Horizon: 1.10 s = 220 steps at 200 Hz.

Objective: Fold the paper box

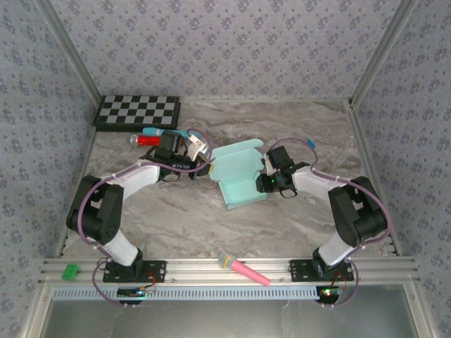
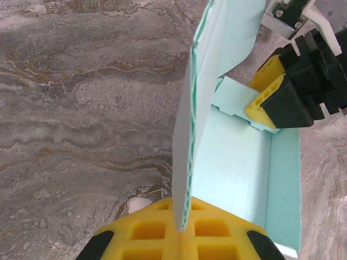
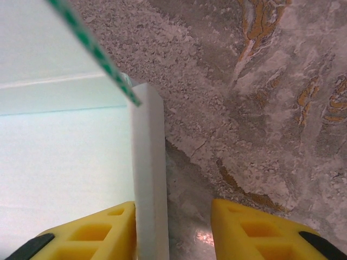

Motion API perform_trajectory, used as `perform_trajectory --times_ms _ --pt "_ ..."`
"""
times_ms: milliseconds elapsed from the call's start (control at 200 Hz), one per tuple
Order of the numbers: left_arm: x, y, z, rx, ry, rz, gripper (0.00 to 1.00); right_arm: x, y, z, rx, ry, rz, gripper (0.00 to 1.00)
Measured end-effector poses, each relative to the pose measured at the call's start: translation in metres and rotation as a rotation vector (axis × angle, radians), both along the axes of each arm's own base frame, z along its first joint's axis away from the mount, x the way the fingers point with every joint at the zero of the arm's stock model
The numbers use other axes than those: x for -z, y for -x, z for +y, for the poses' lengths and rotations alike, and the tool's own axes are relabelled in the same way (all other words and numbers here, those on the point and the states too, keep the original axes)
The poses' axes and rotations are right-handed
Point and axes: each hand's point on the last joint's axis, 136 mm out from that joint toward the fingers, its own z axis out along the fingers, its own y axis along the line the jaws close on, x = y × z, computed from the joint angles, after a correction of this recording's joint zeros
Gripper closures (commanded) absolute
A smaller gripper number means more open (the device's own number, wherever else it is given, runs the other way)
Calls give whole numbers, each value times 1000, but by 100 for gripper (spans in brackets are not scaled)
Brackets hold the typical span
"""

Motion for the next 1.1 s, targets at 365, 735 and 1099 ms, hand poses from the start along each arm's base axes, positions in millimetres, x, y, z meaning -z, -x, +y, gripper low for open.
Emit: perform_trajectory --times_ms 365,735,1099 --pt "0 -2 1 -8 2 5 100 0 0 0 -3 0 -1 58" --pt "0 -3 1 -9 3 4 100 8 7 1 29 -42 28 57" --pt "-1 -3 1 -9 4 4 100 9 5 -3 79 -51 24 66"
